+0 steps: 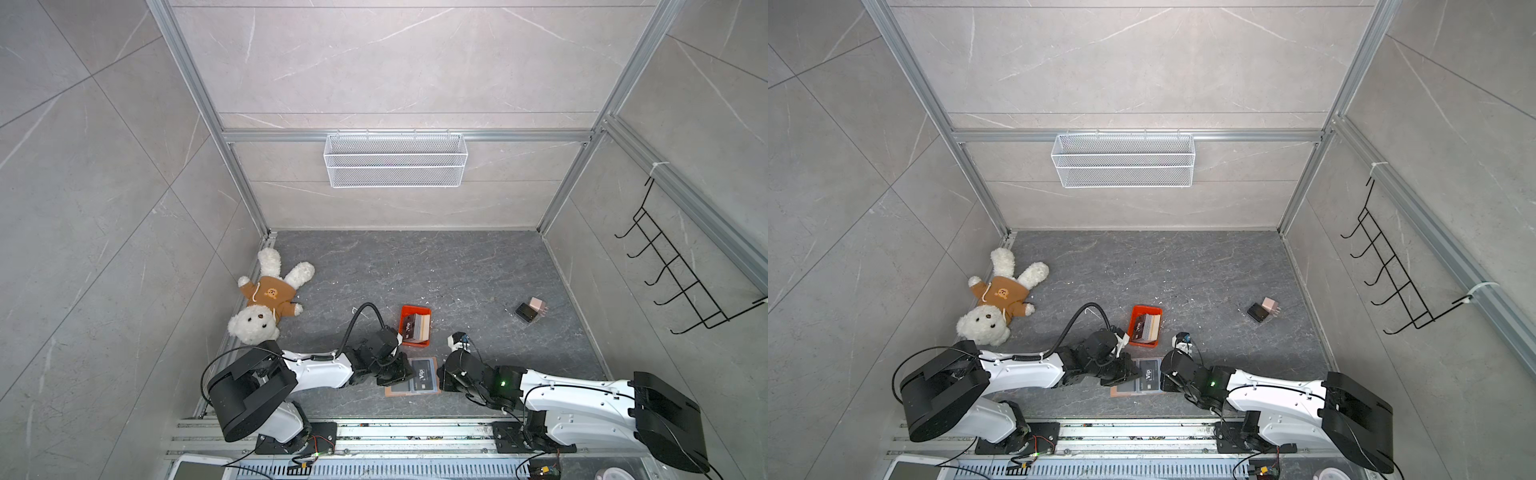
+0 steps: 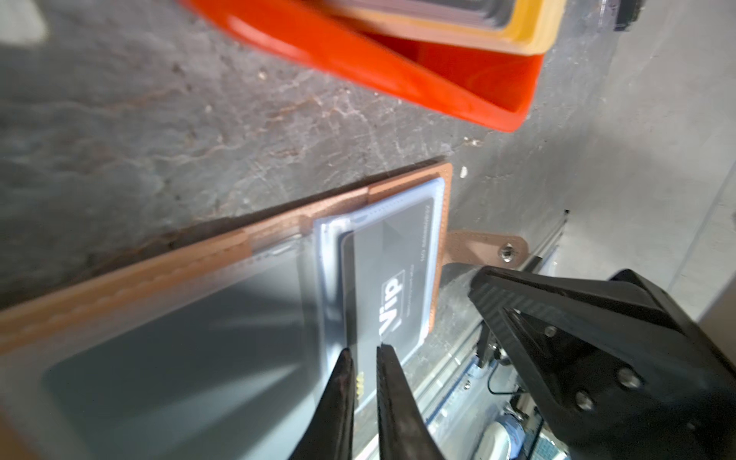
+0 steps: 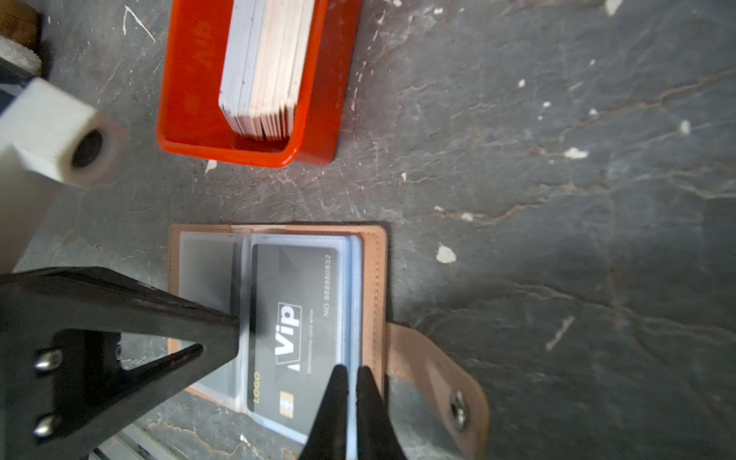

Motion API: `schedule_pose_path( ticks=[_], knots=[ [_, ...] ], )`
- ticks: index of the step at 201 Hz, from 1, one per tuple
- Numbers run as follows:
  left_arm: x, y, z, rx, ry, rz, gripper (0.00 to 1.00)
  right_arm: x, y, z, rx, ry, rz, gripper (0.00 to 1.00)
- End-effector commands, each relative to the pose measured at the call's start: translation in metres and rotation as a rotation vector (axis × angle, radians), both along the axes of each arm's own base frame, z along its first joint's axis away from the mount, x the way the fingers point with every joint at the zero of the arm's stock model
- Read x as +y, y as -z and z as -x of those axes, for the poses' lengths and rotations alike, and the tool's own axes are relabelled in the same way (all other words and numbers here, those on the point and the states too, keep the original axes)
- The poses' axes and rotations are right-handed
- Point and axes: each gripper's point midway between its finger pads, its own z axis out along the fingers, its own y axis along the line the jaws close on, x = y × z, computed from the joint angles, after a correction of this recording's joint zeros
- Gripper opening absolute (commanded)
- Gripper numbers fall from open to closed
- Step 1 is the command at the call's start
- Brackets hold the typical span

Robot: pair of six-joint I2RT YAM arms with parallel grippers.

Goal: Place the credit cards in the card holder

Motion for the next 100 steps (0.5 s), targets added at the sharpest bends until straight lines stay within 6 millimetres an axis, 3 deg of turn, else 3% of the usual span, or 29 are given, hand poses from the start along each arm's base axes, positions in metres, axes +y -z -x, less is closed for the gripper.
schedule_pose_path(
  ticks=[1, 100],
  knots=[
    [0.0026, 0.0032, -0.0018, -0.025, 0.01, -0.055, 0.16, 0.0012, -0.0006, 0.0008, -0.004, 0.006, -0.021, 0.11],
    [0.0004, 0.0071, -0.0007, -0.024, 0.023, -0.095, 0.13, 0.003, 0.0016, 0.0033, 0.003, 0.025, -0.096, 0.14]
  ],
)
